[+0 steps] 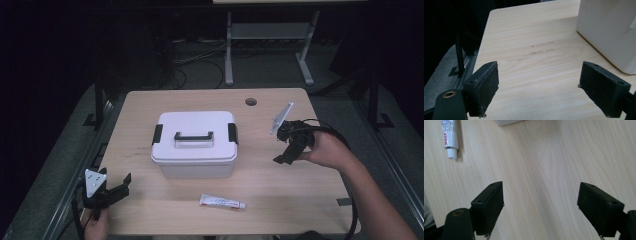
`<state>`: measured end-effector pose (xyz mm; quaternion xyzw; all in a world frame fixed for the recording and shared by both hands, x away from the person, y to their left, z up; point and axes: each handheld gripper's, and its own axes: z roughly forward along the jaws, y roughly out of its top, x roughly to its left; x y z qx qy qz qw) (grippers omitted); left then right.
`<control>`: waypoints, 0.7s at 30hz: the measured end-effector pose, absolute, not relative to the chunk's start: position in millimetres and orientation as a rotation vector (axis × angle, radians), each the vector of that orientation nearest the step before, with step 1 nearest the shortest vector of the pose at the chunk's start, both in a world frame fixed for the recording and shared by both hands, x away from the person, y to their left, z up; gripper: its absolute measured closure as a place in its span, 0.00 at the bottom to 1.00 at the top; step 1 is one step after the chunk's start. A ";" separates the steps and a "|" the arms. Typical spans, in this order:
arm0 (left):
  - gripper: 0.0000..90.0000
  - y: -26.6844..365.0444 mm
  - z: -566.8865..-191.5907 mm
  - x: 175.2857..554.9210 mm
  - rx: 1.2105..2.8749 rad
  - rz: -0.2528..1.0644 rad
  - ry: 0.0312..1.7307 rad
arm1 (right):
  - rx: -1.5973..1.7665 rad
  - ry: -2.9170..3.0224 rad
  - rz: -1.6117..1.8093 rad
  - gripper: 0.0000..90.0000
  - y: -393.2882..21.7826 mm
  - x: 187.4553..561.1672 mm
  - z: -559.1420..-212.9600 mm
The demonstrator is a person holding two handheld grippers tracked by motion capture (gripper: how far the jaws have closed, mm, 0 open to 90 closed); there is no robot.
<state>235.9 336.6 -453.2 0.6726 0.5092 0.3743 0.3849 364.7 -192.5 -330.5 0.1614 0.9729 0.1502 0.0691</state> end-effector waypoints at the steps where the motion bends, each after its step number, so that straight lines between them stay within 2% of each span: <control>1: 0.17 336.6 -453.2 235.9 1.714 0.954 1.297 | 0.483 2.933 0.448 0.23 -190.8 365.3 -330.0; 21: 0.17 336.7 -453.0 235.6 1.720 0.952 1.291 | 0.395 2.935 0.425 0.23 -160.8 375.1 -303.4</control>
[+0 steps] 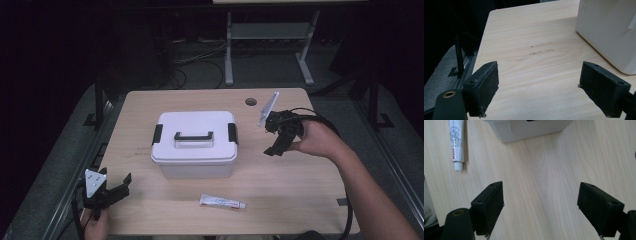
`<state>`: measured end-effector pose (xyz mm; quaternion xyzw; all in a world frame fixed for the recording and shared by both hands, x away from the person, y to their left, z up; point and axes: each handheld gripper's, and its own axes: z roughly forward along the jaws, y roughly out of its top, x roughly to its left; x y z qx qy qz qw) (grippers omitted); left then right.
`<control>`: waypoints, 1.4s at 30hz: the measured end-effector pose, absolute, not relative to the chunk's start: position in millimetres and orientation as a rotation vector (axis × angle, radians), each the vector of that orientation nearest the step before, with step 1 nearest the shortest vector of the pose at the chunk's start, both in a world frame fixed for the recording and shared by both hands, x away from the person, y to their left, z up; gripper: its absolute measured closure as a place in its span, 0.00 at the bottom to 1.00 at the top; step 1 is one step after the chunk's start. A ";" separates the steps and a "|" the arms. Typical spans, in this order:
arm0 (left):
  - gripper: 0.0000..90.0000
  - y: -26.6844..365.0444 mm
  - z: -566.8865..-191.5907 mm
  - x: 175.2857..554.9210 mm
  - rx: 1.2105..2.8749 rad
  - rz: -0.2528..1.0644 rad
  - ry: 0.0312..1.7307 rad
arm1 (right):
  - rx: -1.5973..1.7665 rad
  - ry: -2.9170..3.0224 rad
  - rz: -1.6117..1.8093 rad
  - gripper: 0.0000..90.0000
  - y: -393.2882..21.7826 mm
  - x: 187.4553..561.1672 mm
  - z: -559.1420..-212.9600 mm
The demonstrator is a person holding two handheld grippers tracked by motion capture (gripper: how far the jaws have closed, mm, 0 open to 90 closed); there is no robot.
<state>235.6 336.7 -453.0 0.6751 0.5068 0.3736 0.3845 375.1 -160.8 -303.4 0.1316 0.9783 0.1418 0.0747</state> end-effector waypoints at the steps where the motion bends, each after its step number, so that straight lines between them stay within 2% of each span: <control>1: 0.17 336.8 -452.9 235.6 1.721 0.952 1.292 | 0.387 2.936 0.418 0.23 -159.5 375.8 -301.9; 42: 0.17 335.9 -452.6 235.3 1.714 0.952 1.287 | 0.201 2.945 0.403 0.23 -85.7 386.3 -264.4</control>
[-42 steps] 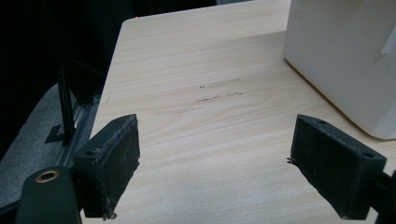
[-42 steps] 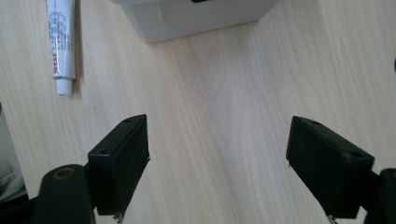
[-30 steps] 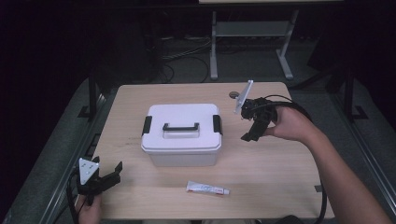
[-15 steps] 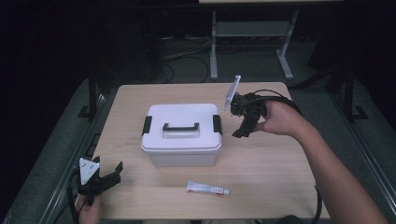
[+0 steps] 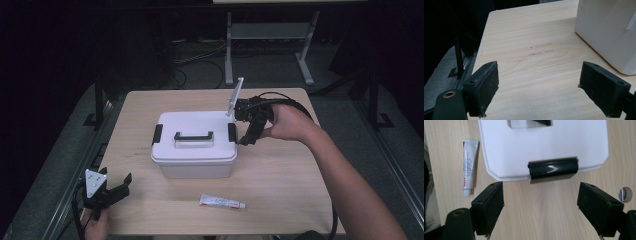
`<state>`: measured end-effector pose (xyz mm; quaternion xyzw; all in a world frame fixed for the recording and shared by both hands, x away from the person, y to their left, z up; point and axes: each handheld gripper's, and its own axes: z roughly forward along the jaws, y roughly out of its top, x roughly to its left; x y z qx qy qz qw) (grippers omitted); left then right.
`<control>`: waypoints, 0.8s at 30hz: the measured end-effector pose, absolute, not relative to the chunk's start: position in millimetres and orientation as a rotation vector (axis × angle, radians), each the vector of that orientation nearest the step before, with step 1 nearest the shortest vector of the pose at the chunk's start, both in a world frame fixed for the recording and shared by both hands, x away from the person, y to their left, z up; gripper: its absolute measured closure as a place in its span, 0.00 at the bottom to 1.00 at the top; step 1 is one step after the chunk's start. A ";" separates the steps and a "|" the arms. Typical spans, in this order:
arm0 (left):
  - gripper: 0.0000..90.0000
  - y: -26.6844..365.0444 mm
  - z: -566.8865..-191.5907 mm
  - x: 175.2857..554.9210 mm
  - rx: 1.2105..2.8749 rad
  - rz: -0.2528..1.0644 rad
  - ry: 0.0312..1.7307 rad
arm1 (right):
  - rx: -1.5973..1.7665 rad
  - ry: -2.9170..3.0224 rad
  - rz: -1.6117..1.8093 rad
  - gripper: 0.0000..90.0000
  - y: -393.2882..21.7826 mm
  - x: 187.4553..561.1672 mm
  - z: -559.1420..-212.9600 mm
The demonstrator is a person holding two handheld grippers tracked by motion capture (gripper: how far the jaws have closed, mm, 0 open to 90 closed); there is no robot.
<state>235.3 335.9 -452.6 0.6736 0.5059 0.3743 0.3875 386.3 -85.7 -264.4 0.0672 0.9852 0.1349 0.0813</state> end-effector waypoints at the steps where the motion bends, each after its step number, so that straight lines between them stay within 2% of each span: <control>1: 0.17 335.9 -452.6 235.3 1.714 0.953 1.287 | 0.193 2.946 0.403 0.23 -83.5 386.7 -264.2; 24: 0.17 335.3 -451.7 234.7 1.722 0.961 1.279 | 0.094 2.959 0.398 0.24 -35.0 390.6 -260.0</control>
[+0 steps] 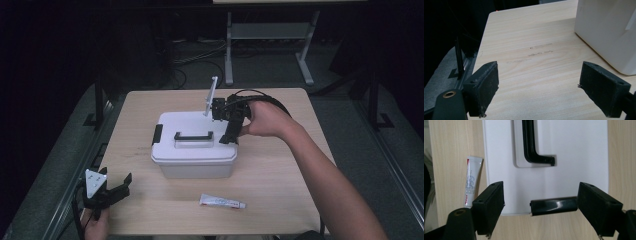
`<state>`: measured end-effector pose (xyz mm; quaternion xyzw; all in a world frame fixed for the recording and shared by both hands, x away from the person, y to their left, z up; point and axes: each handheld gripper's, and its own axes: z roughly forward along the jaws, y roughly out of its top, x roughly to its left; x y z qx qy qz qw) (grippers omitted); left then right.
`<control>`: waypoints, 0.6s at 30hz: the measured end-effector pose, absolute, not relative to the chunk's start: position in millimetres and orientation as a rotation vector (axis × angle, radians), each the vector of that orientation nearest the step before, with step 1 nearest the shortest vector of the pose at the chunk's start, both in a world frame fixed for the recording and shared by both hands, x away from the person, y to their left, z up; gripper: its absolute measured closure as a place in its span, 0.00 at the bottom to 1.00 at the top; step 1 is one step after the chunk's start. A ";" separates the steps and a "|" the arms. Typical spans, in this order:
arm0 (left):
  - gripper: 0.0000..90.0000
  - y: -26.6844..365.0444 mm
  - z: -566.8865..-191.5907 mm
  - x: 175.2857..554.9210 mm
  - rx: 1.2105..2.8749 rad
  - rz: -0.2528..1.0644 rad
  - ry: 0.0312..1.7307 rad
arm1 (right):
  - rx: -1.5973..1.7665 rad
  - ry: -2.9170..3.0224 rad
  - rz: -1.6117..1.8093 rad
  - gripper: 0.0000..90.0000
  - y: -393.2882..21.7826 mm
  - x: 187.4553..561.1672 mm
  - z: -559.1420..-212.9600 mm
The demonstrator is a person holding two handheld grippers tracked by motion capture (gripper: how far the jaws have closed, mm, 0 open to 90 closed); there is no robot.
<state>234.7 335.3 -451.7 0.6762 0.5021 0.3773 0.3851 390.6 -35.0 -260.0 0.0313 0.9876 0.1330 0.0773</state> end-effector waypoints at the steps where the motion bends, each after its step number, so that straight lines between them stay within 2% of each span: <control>1: 0.17 335.3 -451.6 234.6 1.723 0.963 1.277 | 0.086 2.959 0.397 0.24 -33.1 391.0 -260.0; 18: 0.17 335.2 -451.7 234.0 1.714 0.965 1.274 | 0.032 2.977 0.386 0.27 2.7 393.3 -267.6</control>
